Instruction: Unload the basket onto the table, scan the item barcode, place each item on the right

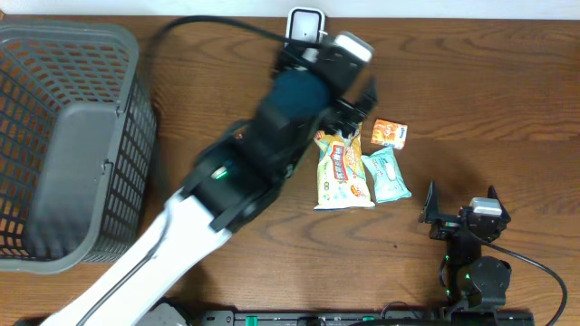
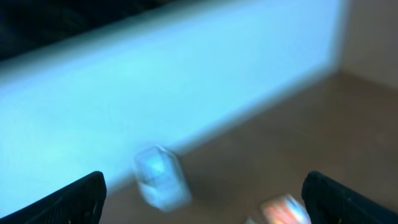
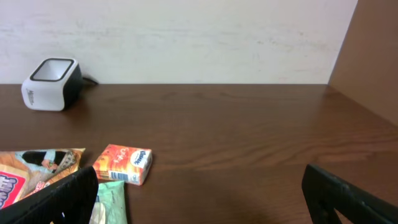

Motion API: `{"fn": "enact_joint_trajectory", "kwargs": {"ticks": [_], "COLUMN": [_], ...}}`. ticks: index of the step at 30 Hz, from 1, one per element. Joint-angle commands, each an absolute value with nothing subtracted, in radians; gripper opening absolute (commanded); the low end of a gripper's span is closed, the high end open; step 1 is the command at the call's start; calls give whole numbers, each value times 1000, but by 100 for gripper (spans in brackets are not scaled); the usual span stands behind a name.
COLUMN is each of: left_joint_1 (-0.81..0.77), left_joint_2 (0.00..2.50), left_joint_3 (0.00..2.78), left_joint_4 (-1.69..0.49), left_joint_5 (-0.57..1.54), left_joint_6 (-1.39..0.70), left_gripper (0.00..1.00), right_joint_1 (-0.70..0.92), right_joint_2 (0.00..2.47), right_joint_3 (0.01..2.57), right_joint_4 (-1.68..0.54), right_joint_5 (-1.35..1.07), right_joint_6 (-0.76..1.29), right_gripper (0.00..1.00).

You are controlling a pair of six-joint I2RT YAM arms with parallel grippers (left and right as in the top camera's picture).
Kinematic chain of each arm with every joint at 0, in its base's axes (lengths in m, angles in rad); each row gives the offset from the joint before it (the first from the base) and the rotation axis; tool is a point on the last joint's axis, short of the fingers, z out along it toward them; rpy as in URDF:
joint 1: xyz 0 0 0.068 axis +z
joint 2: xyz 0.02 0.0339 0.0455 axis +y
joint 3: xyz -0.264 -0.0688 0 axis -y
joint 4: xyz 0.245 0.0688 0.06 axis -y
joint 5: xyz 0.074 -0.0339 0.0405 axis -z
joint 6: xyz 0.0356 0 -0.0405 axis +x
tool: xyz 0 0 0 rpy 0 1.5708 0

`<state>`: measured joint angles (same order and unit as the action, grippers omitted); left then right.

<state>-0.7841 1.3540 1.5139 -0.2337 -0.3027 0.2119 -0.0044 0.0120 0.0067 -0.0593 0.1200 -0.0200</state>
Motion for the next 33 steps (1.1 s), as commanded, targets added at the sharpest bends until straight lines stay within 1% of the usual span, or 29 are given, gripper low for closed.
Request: {"fn": "enact_joint_trajectory", "kwargs": {"ticks": [1,4,6,8,12,15,17,22,29,33], "left_joint_1": [-768,-720,-682,-611,-539,-514,-510,-509,-498,-445], "left_joint_2": [1243,1161,1123,1076,1054,1051,1030,926,666,480], "left_joint_3": [1521,1521,1521,1521,1521,1514,1491,1409,1192,1063], "left_joint_4": [-169,-94,-68,-54,-85,-175,-187,-319,-321,-321], "left_joint_5": [-611,-664,-667,-666,-667,-648,-590,-391,-157,85], "left_joint_6": [417,514,533,535,534,534,533,500,493,492], "left_gripper": [98,98,98,98,98,98,98,98,98,98], "right_joint_1": [1,1,1,1,1,1,1,1,1,1], "right_joint_2": [7,7,7,7,7,7,7,7,7,7], "right_joint_3": [6,6,6,6,6,6,6,6,6,6], "right_joint_4": [-64,-63,-63,-63,-63,-63,-63,-63,-63,-63], "right_joint_5": [121,121,121,121,121,121,121,121,121,121], "right_joint_6": [-35,-35,-35,-35,-35,-35,-35,-35,-35,-35], "right_gripper": [99,99,99,99,99,99,99,99,99,99]}}
